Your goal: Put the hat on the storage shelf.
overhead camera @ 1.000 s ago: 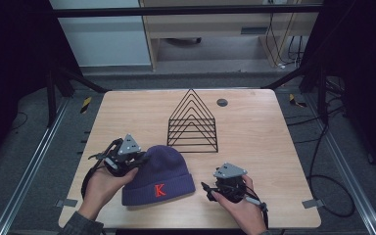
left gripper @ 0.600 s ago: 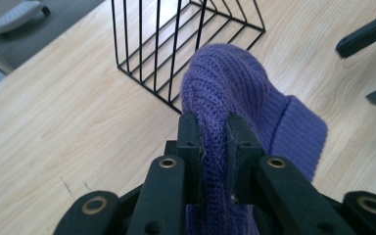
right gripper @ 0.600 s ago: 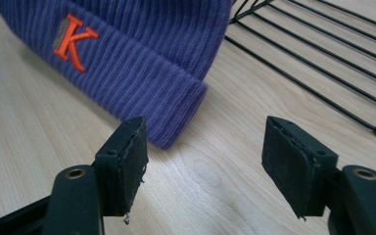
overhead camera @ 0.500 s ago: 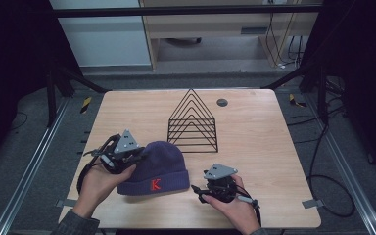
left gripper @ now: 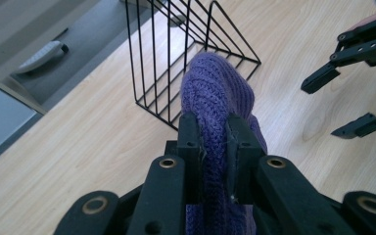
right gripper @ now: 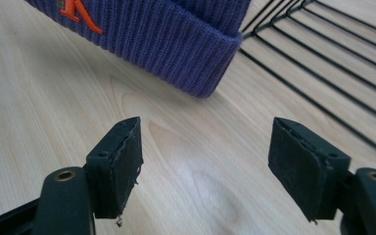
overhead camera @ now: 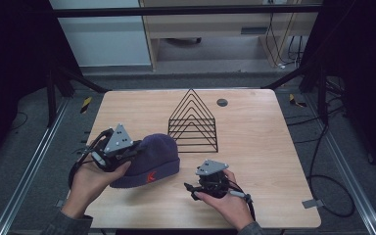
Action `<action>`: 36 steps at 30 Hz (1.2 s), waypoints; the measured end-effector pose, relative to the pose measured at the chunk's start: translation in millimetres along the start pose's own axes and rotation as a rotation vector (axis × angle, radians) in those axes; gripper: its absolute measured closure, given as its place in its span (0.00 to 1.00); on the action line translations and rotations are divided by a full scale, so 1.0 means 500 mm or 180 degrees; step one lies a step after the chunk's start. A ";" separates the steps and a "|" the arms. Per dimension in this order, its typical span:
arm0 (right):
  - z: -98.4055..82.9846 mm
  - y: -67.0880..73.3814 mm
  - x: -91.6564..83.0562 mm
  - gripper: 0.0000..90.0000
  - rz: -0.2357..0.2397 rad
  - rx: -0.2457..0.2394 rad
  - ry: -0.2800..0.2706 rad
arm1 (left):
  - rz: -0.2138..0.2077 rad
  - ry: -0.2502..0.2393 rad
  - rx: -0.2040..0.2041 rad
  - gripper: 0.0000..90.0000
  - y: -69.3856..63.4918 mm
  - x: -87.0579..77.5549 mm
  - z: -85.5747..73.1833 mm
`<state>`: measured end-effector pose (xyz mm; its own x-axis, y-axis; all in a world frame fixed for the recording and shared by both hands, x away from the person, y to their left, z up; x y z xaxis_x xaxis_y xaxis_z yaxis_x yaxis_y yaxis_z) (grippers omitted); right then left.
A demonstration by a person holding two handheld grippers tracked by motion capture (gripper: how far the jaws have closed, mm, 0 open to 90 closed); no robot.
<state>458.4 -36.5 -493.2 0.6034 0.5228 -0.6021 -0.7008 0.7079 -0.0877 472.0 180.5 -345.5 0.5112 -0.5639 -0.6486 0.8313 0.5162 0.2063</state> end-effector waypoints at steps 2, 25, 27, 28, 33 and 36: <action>0.009 0.000 0.004 0.31 0.0006 -0.0018 -0.0009 | -0.0014 -0.0031 0.0004 0.88 0.000 -0.006 0.006; 0.101 -0.019 0.060 0.31 0.0399 -0.0118 0.0088 | -0.0119 -0.0223 0.0122 0.87 -0.007 -0.024 0.043; 0.099 -0.021 0.066 0.36 0.0439 -0.0104 0.0104 | -0.0119 -0.0240 0.0105 0.87 -0.002 -0.023 0.044; 0.096 -0.019 0.069 0.41 0.0496 -0.0116 0.0117 | -0.0120 -0.0244 0.0095 0.87 0.000 -0.023 0.044; 0.101 -0.010 0.053 0.72 0.0562 -0.0198 0.0011 | -0.0083 -0.0380 0.0010 0.87 0.011 -0.027 0.042; 0.105 -0.006 0.040 0.78 0.0549 -0.0248 0.0005 | -0.0037 -0.0378 -0.0065 0.87 0.023 -0.029 0.035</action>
<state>492.6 -3.4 -463.5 0.4711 0.6325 -0.6149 -0.8213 0.5688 -0.0441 478.1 183.5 -320.8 0.5248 -0.6417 -0.5593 0.8332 0.5216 0.1835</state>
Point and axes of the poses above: each handheld gripper's, and its own axes: x roughly forward along the jaws, z roughly out of its top, y roughly to its left, the point moved 6 cm from there along x, roughly forward along the jaws, and after that the axes turned 7 degrees about -z, right-handed, at the moved point
